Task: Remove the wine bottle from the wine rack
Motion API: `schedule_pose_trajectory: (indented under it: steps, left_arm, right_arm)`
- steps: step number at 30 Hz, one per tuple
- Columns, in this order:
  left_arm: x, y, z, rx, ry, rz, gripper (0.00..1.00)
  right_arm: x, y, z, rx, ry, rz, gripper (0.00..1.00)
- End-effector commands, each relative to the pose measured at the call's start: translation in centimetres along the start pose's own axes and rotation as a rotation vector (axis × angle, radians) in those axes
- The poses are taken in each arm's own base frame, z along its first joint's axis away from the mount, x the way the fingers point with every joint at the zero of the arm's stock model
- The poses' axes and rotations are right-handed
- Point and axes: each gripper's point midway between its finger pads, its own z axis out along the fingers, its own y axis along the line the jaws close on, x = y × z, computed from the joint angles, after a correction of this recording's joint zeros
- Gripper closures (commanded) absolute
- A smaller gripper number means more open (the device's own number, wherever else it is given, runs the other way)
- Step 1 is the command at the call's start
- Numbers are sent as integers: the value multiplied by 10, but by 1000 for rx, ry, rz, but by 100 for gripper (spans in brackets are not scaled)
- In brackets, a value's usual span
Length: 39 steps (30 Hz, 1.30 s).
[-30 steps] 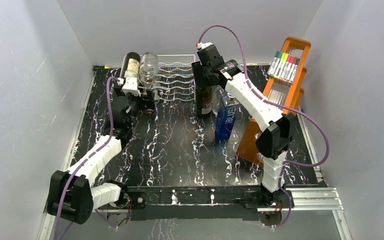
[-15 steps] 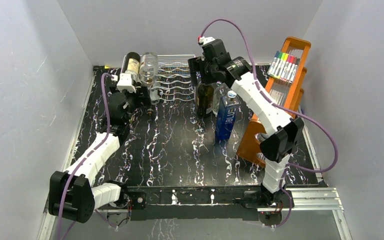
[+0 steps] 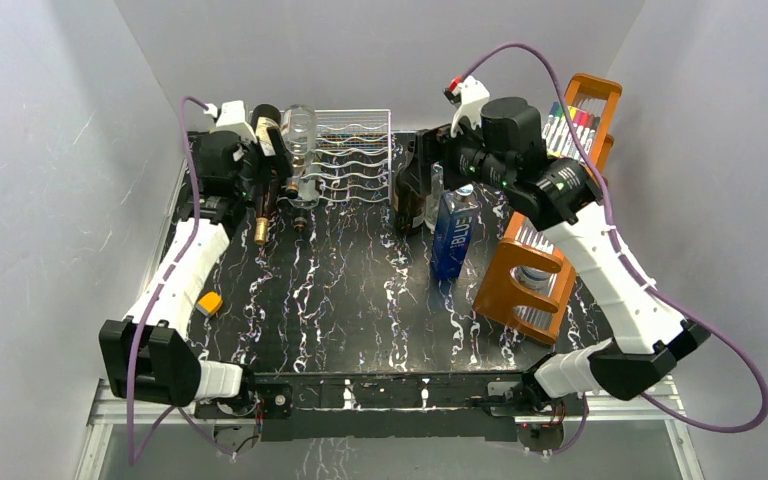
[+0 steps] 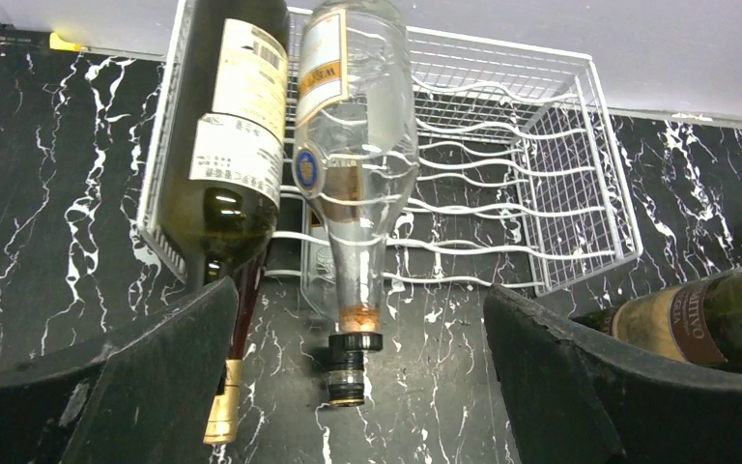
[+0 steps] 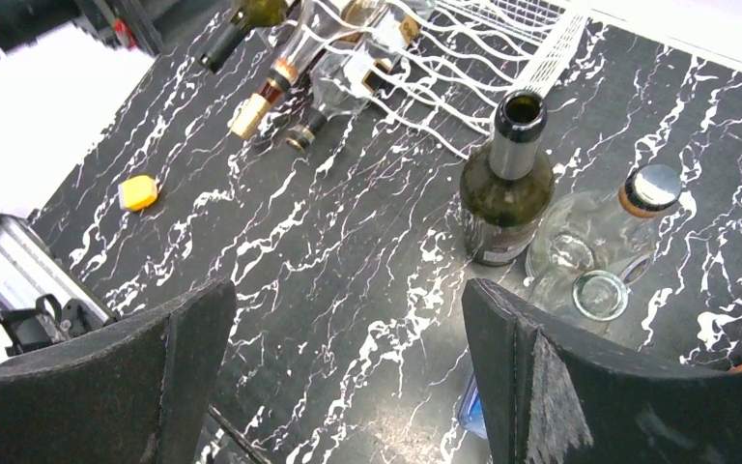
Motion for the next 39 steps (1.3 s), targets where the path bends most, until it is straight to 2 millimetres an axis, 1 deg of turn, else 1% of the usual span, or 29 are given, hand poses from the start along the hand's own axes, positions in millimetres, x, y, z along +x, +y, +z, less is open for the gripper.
schedule_pose_trajectory:
  steps: [1,3,4,6,9,12,14,15,18,22,25,30,35,39]
  left_arm:
    - [-3,13,-9,20,115,-39,2]
    - [2,11,-7,69,159,-15,5]
    - [8,17,-3,48,192,-9,5]
    - [16,35,2,-17,246,1,6]
    - [22,63,8,-79,305,-16,10]
    - [30,81,15,-57,346,-46,12]
    - [39,87,20,-33,378,-37,11]
    - [45,87,23,-4,394,-30,11]
    - [61,97,34,5,461,-46,13]
    - [69,89,50,107,481,-73,21]
    - [70,79,60,186,471,-82,22]
    - [77,81,78,202,485,-121,29]
    - [78,76,82,238,491,-157,37]
    - [85,76,80,244,507,-170,44]
  right_arm:
    - [-2,9,-6,-65,-57,-33,2]
    - [1,14,-12,-95,-67,-37,2]
    - [2,16,-14,-106,-71,-39,2]
    - [5,18,-17,-120,-69,-44,2]
    - [7,18,-23,-125,-70,-61,2]
    - [8,17,-29,-118,-70,-75,2]
    - [9,17,-32,-117,-72,-81,2]
    - [9,17,-34,-118,-76,-82,2]
    - [9,18,-39,-119,-82,-86,2]
    - [8,18,-42,-118,-85,-89,2]
    - [7,18,-44,-114,-88,-88,2]
    - [4,18,-44,-113,-93,-81,2]
    - [2,19,-43,-115,-93,-77,2]
    - [-1,19,-44,-114,-101,-73,2]
